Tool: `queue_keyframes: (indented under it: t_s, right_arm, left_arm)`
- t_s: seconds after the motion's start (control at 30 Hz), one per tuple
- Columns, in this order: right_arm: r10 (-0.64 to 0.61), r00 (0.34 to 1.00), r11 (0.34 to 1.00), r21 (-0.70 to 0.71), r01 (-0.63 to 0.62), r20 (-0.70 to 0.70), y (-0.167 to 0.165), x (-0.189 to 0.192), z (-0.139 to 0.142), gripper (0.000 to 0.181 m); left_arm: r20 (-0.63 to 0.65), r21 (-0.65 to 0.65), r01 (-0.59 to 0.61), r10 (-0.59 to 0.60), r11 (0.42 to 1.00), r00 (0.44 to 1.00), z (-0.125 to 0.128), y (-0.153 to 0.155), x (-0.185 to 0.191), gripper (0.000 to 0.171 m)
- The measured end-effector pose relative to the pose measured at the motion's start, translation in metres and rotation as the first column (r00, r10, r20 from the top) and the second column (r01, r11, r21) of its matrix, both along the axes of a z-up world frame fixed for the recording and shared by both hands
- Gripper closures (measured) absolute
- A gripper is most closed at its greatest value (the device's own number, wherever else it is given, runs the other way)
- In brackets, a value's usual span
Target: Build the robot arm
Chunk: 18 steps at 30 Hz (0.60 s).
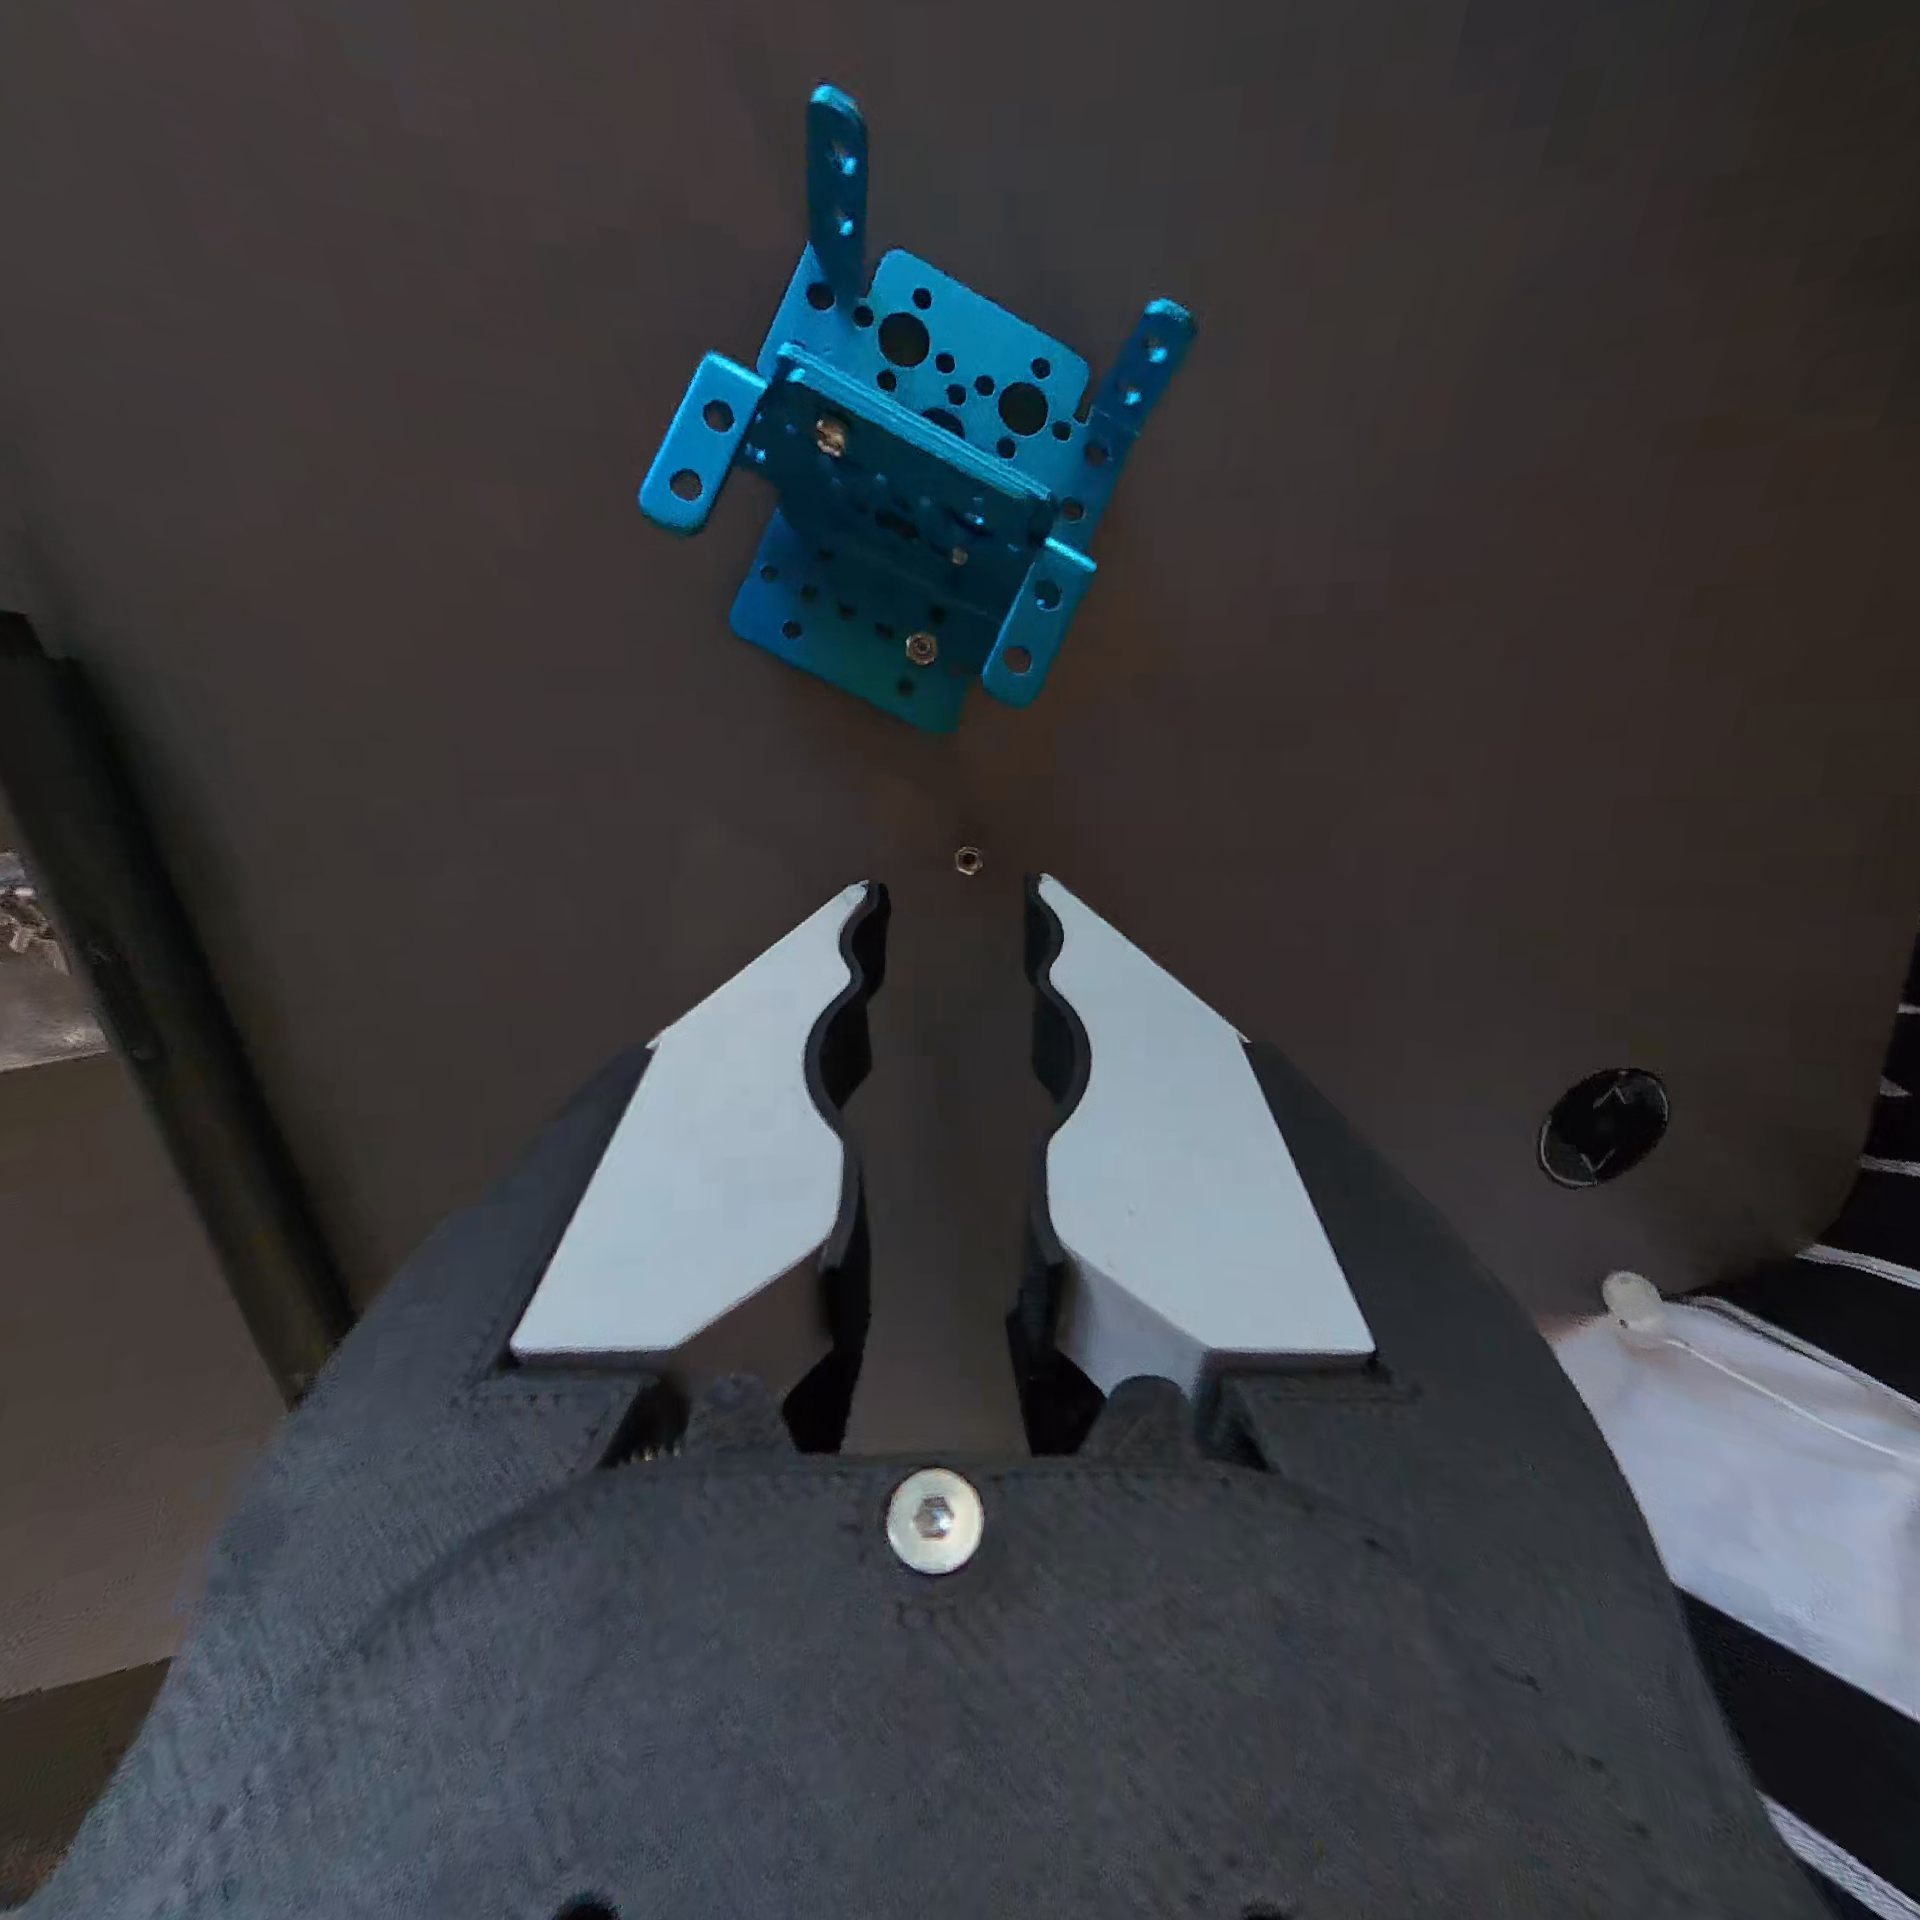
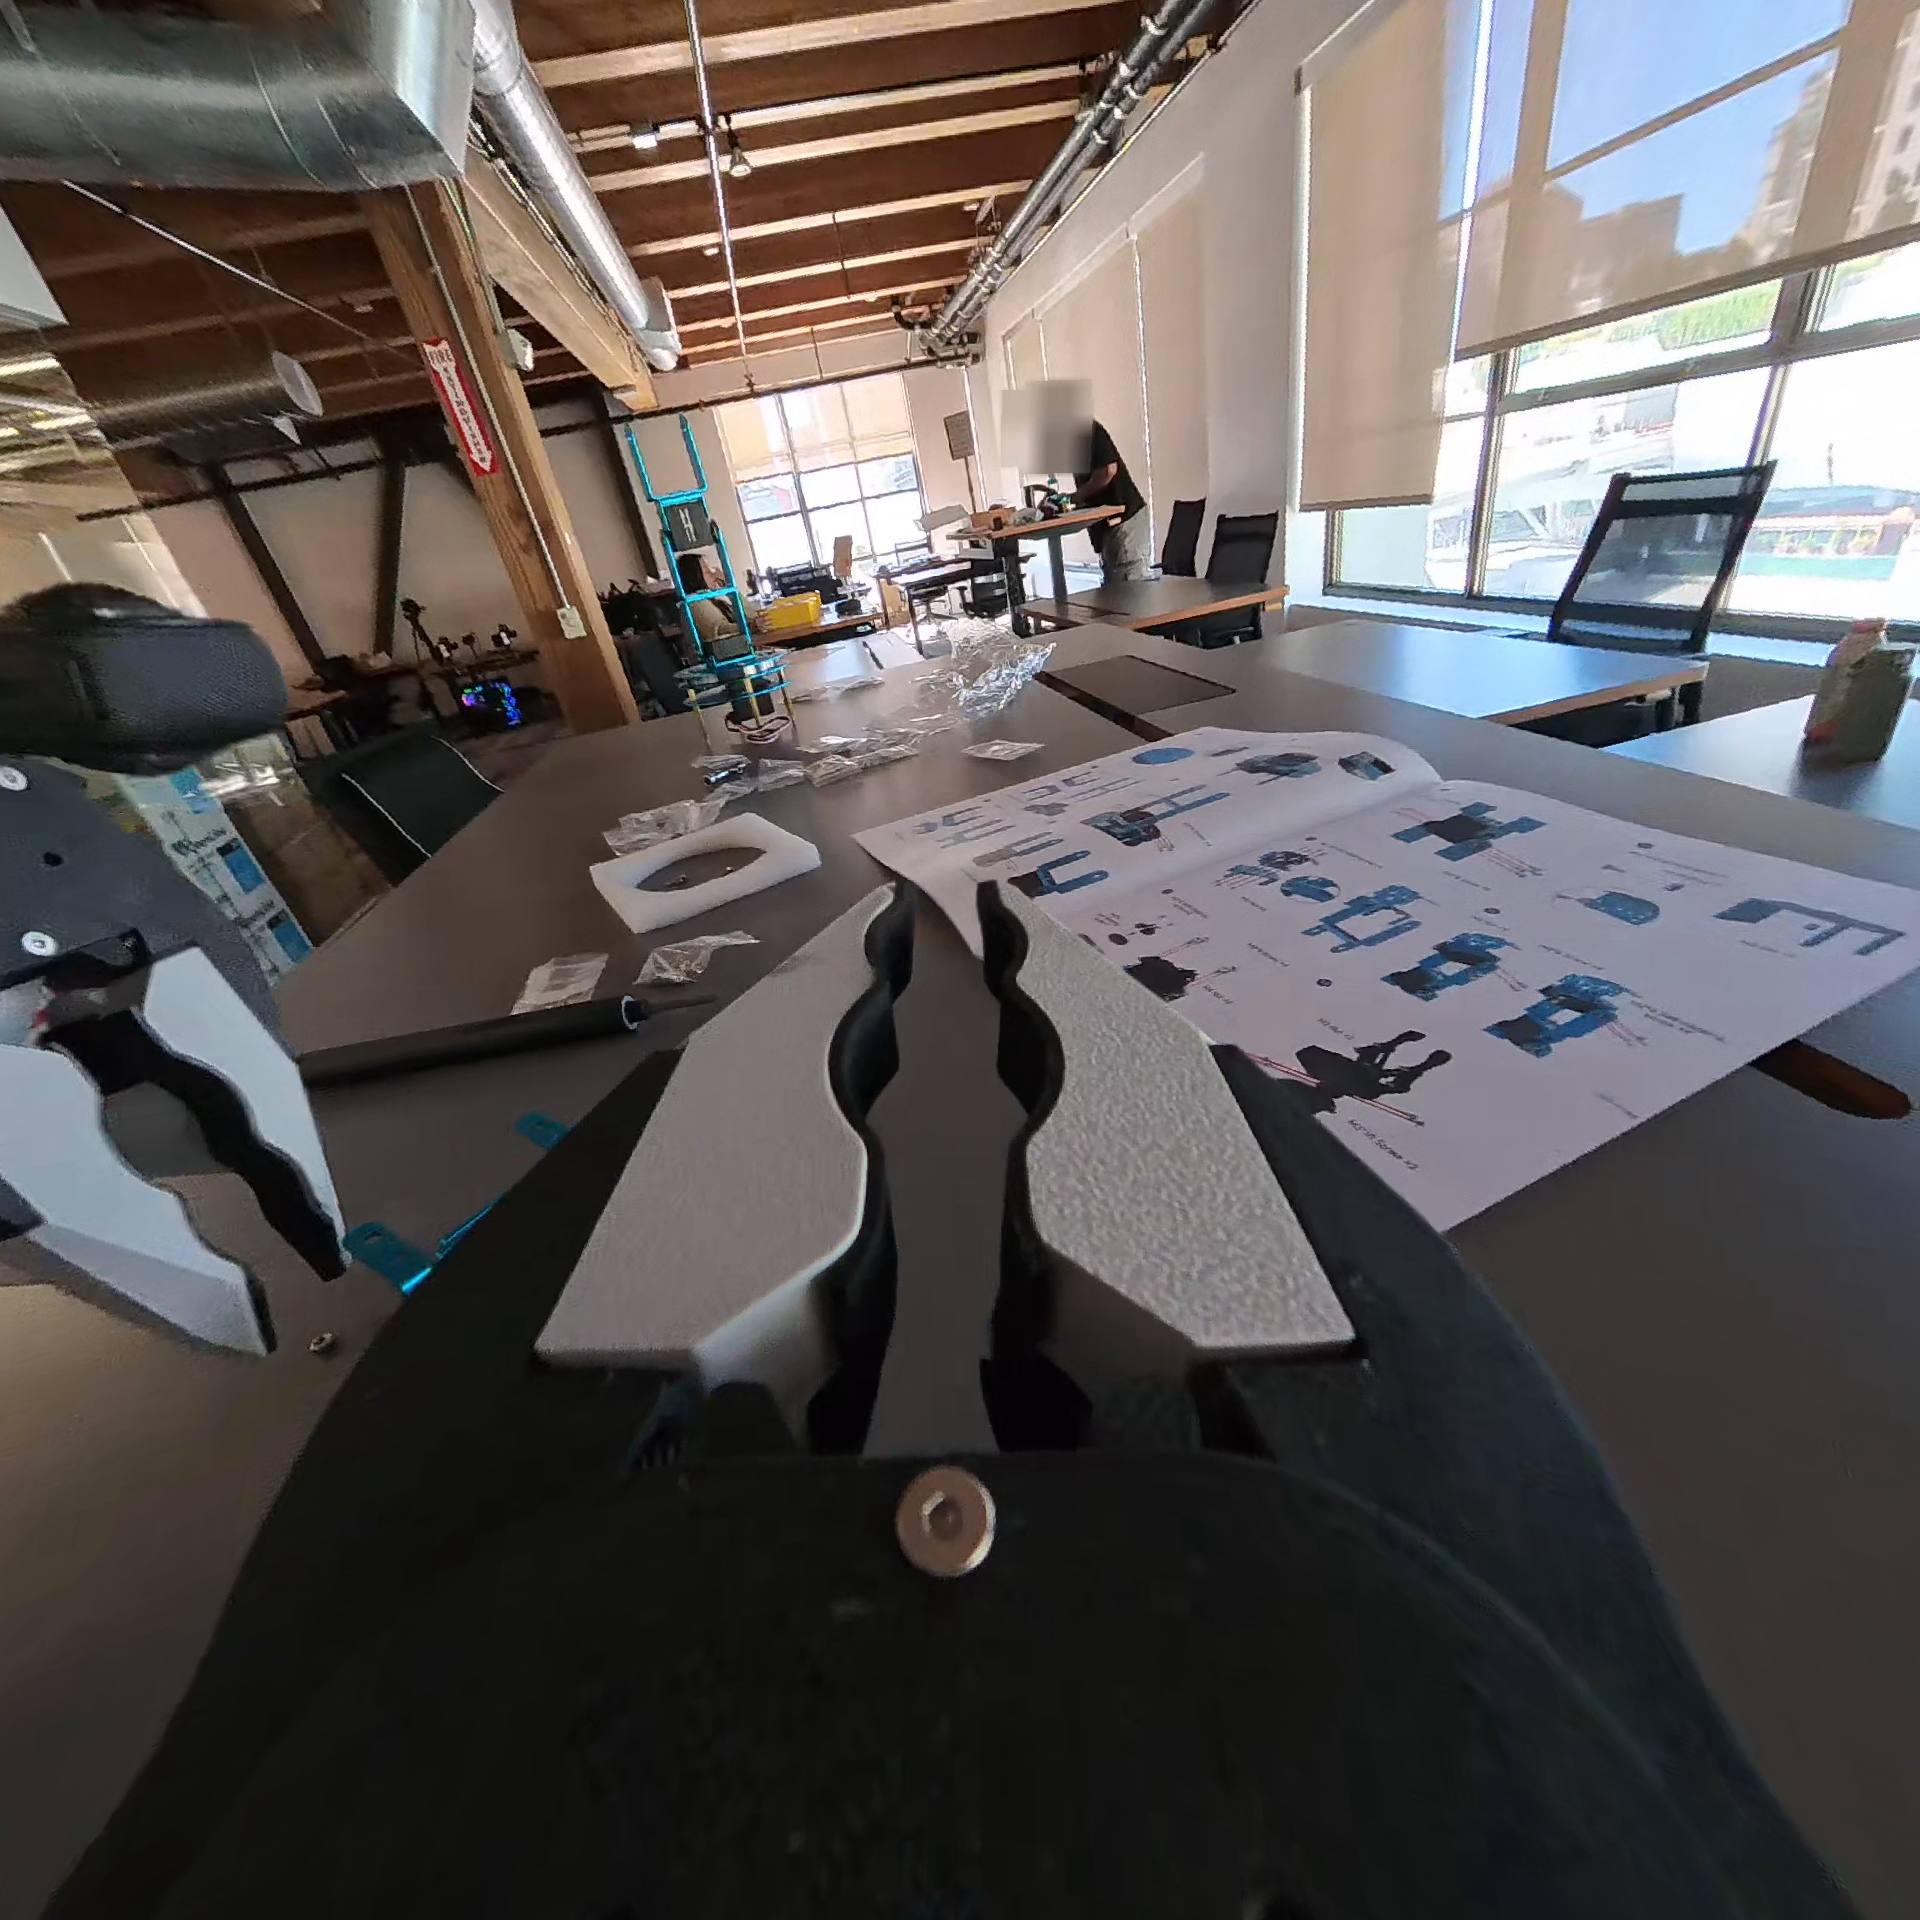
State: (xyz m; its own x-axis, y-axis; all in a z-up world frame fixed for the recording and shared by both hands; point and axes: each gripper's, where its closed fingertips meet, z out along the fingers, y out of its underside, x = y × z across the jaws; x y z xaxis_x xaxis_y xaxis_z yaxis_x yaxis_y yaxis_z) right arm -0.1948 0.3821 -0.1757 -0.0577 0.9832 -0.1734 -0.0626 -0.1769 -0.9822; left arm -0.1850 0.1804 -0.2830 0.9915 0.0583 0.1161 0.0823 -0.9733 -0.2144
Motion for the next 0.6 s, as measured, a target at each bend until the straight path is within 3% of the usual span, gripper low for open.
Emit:
queue_keyframes:
  t_s: [0.27, 0.6]
  right_arm:
    - [0.056, 0.998, 0.986, -0.156, -0.059, -0.020, 0.0065, 0.0006, -0.0032, 0.164]
    - [0.062, 0.998, 0.987, -0.147, -0.063, -0.011, 0.0050, -0.0016, -0.0052, 0.164]
  left_arm:
    - [-0.076, -0.020, 0.020, -0.021, 1.000, 0.997, -0.0094, 0.0034, -0.0008, 0.157]
    - [-0.145, -0.023, 0.075, -0.077, 0.997, 0.986, -0.0103, 0.0036, -0.0022, 0.167]
